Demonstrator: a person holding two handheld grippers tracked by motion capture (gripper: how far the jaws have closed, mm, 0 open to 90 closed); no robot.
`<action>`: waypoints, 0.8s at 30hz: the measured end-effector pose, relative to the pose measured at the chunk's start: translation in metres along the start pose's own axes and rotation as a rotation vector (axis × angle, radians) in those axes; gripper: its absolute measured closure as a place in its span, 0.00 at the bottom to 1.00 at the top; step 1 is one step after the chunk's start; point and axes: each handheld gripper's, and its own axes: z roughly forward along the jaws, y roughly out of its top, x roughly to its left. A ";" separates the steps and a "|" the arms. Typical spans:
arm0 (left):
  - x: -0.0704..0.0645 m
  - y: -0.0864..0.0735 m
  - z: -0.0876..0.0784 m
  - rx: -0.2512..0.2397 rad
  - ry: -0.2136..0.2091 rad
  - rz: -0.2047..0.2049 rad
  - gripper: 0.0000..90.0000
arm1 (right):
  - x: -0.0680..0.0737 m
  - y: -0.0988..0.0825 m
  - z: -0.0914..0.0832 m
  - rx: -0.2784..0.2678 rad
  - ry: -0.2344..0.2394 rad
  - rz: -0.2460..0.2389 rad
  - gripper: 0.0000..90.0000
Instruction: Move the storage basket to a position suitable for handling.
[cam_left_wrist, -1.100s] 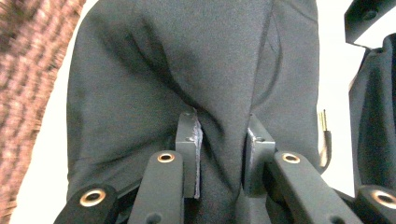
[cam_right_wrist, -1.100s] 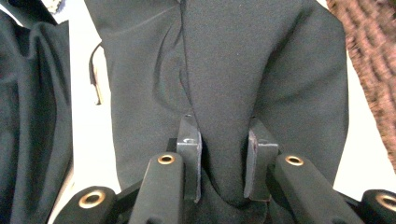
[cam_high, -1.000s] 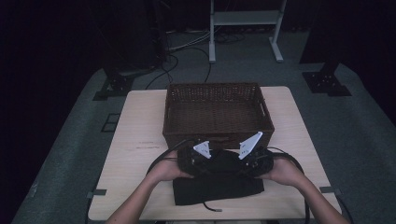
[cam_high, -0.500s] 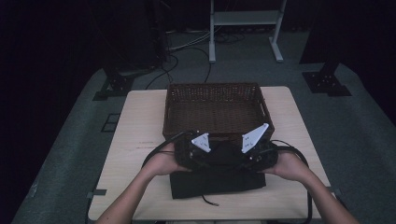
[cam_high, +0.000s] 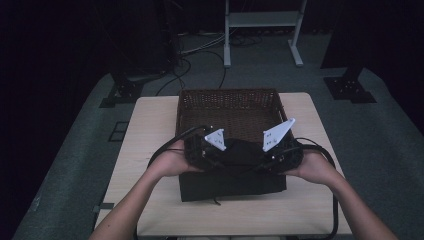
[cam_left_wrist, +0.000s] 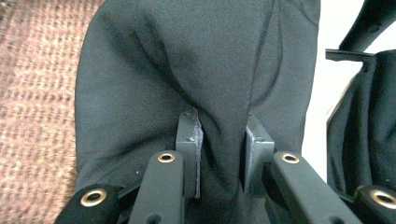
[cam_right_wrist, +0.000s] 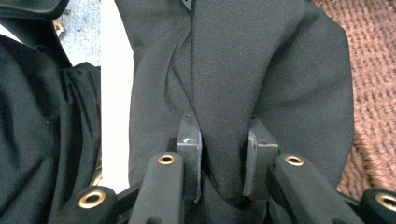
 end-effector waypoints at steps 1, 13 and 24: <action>0.000 0.001 -0.002 0.000 0.003 0.001 0.81 | -0.001 0.001 -0.002 -0.005 0.001 0.000 0.80; 0.014 0.015 -0.027 -0.004 0.035 0.013 0.81 | -0.012 0.024 -0.024 -0.022 -0.022 -0.020 0.80; 0.031 0.029 -0.053 -0.009 0.058 0.022 0.81 | -0.023 0.044 -0.043 -0.041 -0.041 -0.032 0.79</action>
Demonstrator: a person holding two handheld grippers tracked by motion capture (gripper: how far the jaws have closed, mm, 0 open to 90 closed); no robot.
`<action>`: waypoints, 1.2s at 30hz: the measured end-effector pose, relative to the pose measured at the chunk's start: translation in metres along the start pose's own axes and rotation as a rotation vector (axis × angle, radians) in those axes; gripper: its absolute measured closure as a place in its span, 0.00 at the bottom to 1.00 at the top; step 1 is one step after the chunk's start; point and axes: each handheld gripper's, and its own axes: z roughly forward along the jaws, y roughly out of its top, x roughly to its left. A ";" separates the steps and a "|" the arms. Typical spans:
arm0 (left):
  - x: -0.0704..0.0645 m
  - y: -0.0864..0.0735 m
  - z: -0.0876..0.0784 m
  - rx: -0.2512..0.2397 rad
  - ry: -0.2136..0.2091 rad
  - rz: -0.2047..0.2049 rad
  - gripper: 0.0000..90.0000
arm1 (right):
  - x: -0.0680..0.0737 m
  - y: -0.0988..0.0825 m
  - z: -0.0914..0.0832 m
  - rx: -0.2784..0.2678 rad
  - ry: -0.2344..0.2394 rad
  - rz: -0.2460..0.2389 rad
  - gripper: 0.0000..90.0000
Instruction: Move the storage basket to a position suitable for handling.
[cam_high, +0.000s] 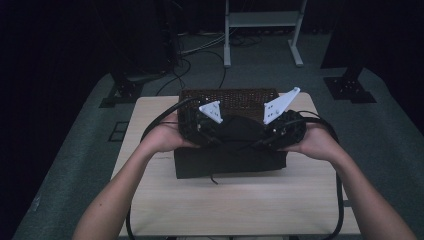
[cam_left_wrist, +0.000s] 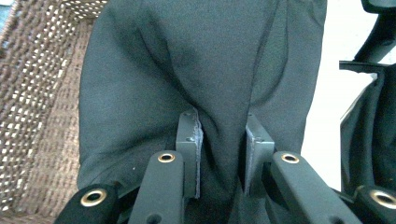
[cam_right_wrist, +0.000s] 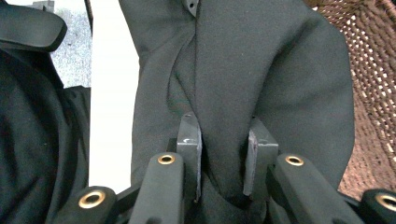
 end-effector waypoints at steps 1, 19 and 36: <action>0.001 0.001 -0.001 0.000 0.002 0.002 0.81 | -0.002 0.002 -0.002 0.002 -0.002 -0.001 0.79; 0.028 0.022 -0.030 0.005 0.029 0.011 0.81 | -0.026 0.028 -0.027 -0.021 -0.033 -0.014 0.79; 0.061 0.034 -0.038 -0.013 0.037 0.001 0.81 | -0.054 0.045 -0.040 -0.013 -0.055 -0.009 0.79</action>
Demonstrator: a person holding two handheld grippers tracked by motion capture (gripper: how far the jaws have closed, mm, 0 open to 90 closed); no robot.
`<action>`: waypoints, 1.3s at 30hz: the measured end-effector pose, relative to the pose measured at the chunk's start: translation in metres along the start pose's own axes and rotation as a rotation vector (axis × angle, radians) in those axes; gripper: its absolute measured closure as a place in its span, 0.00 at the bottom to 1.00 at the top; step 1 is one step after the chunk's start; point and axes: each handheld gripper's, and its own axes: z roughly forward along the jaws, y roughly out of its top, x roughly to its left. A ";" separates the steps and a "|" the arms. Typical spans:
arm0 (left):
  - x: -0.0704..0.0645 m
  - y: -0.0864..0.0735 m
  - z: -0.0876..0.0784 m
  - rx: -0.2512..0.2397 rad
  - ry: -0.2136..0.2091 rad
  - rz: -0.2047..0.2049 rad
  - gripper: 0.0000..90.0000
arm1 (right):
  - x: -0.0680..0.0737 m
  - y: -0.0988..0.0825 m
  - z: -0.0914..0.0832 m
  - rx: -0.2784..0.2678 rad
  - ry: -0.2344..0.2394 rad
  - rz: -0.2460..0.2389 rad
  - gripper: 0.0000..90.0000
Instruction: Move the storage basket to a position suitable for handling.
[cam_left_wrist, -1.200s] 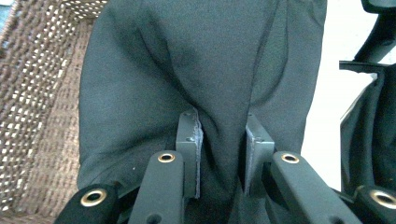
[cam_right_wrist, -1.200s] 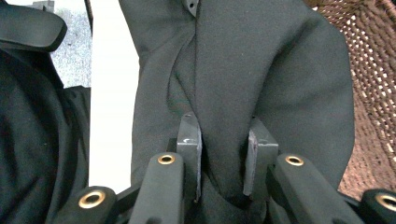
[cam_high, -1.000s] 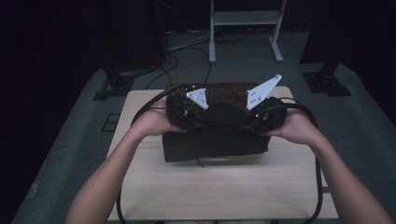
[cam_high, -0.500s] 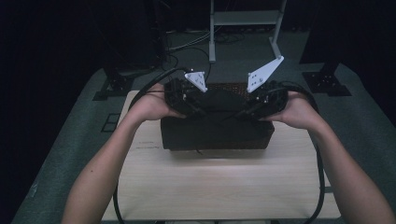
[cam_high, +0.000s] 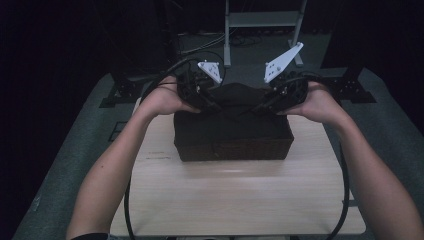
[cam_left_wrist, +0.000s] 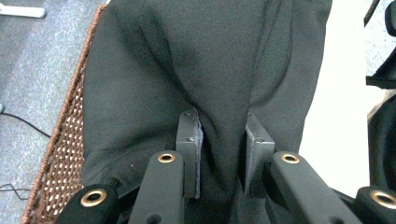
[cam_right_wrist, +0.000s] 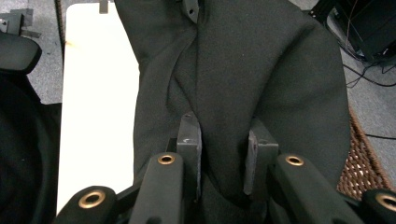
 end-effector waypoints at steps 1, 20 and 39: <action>0.002 0.001 0.000 0.000 0.003 -0.001 0.81 | -0.002 0.000 -0.001 -0.002 0.000 -0.004 0.79; 0.037 0.014 0.000 0.000 0.005 -0.013 0.81 | -0.035 0.008 -0.006 -0.007 -0.009 0.024 0.79; 0.076 0.012 0.011 0.001 0.022 -0.061 0.81 | -0.076 0.012 0.004 -0.010 -0.014 0.069 0.79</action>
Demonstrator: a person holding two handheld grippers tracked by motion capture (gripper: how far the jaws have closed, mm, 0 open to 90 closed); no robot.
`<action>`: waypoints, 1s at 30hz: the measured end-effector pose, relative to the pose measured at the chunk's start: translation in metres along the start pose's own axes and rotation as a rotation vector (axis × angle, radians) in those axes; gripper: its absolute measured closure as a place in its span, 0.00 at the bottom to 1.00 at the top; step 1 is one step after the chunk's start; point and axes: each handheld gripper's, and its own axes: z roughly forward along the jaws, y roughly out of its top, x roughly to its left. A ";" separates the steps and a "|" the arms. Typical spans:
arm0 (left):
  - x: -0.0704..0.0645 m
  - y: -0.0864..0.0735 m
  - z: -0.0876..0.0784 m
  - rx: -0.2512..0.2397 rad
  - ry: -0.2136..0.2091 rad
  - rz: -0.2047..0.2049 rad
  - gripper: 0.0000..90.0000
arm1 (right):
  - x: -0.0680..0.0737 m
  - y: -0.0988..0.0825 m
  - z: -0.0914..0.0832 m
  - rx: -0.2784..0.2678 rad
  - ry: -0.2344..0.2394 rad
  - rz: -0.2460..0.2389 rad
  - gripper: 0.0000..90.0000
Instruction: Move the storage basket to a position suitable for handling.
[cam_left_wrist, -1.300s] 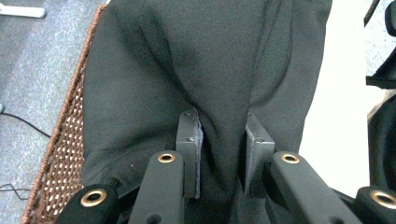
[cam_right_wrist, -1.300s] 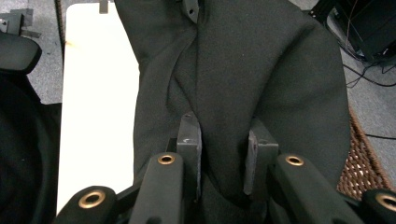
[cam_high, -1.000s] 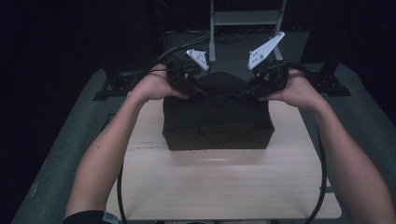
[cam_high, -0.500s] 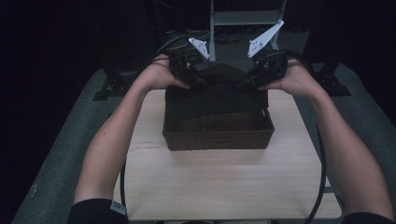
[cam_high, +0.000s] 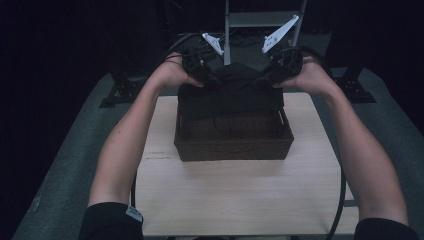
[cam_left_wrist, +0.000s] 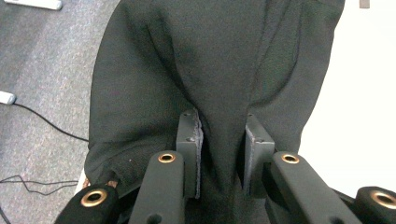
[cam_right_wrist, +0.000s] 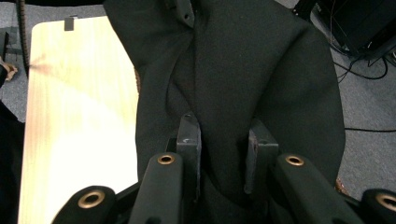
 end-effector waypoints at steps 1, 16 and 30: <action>0.002 0.000 0.001 0.004 0.001 -0.002 0.81 | -0.003 0.000 0.002 0.001 0.000 0.000 0.79; 0.019 -0.003 0.021 0.045 0.023 -0.019 0.81 | -0.027 -0.003 0.023 0.020 0.008 0.018 0.79; 0.024 -0.006 0.038 0.071 0.030 -0.027 0.81 | -0.036 -0.015 0.037 0.025 0.013 0.049 0.79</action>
